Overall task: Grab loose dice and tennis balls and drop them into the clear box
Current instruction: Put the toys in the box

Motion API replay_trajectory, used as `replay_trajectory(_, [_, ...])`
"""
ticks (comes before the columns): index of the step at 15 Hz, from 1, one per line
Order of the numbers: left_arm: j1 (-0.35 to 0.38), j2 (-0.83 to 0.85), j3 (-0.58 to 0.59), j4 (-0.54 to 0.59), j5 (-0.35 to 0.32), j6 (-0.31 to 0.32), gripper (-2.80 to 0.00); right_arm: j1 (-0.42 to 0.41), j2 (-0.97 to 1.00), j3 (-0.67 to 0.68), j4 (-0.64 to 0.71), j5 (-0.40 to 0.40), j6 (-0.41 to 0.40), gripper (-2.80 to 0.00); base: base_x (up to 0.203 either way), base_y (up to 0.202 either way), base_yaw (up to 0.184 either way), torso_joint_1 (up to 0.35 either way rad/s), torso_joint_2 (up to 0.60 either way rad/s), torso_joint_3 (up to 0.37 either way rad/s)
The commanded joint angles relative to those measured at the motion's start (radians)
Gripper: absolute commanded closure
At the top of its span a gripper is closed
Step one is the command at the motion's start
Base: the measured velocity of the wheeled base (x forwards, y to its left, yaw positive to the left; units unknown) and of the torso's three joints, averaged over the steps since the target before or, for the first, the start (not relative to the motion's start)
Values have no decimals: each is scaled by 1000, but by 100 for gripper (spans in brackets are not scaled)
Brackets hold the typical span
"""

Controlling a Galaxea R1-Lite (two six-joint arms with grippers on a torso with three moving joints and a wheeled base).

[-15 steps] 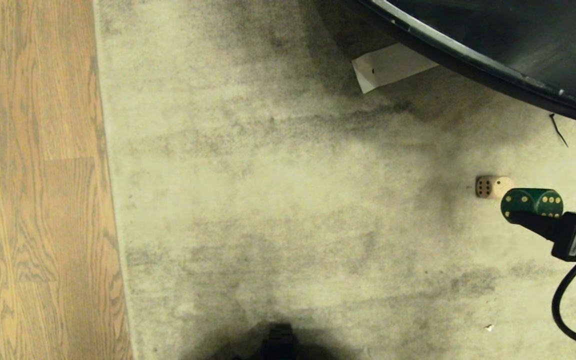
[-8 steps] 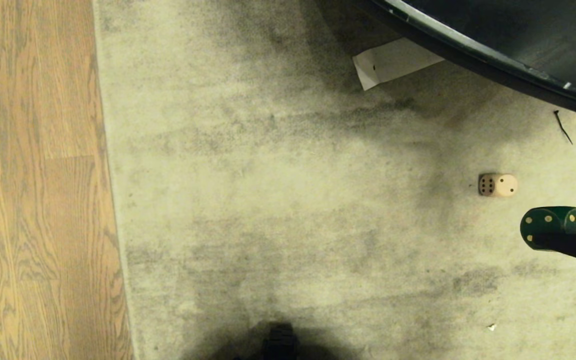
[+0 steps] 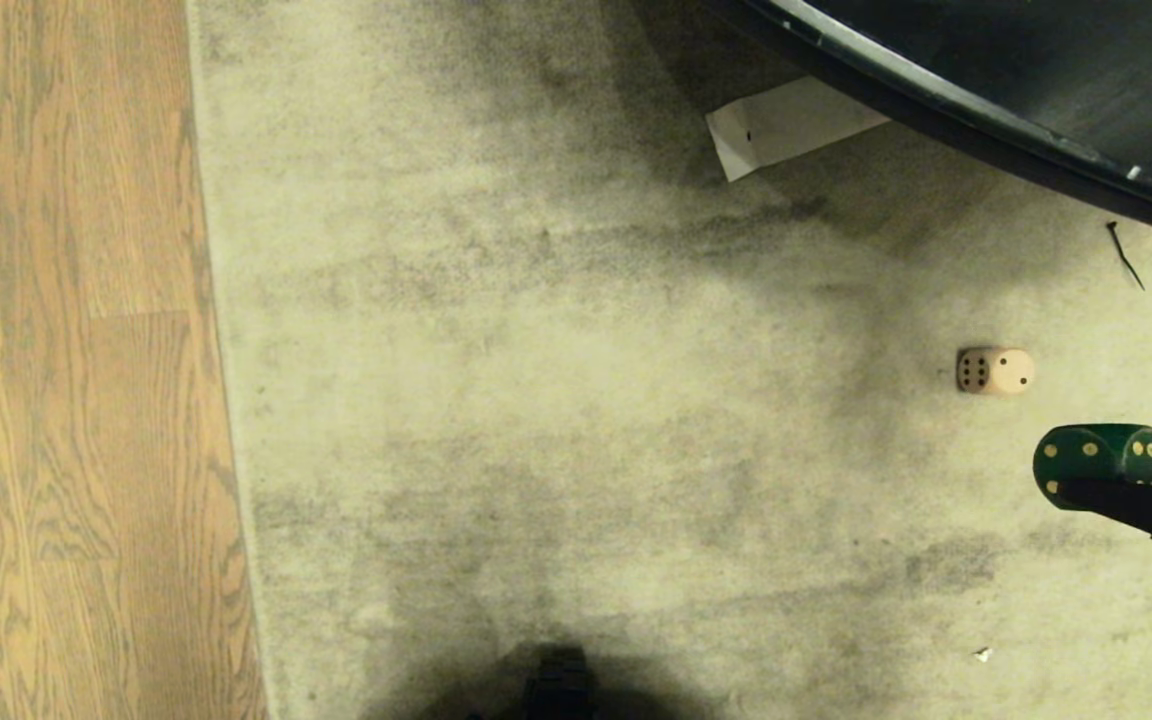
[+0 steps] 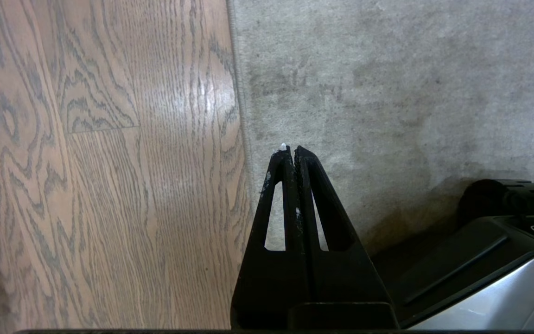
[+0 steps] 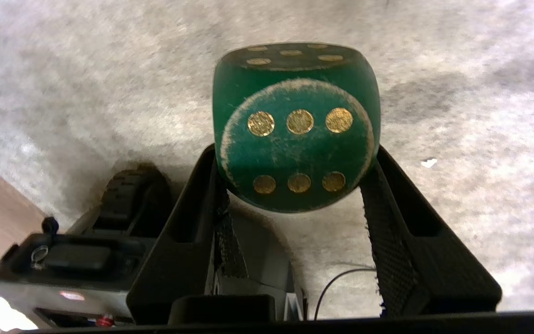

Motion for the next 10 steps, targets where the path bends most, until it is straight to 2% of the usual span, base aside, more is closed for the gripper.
replay_trajectory(1, [0, 0, 3, -1, 0, 0, 0, 0, -18, 37, 20, -2, -10, 0, 0, 0, 0, 0, 0, 0])
replay_trajectory(10, [0, 0, 3, -1, 0, 0, 0, 0, -115, 288, 20, -2, -85, 0, 0, 0, 0, 0, 0, 0])
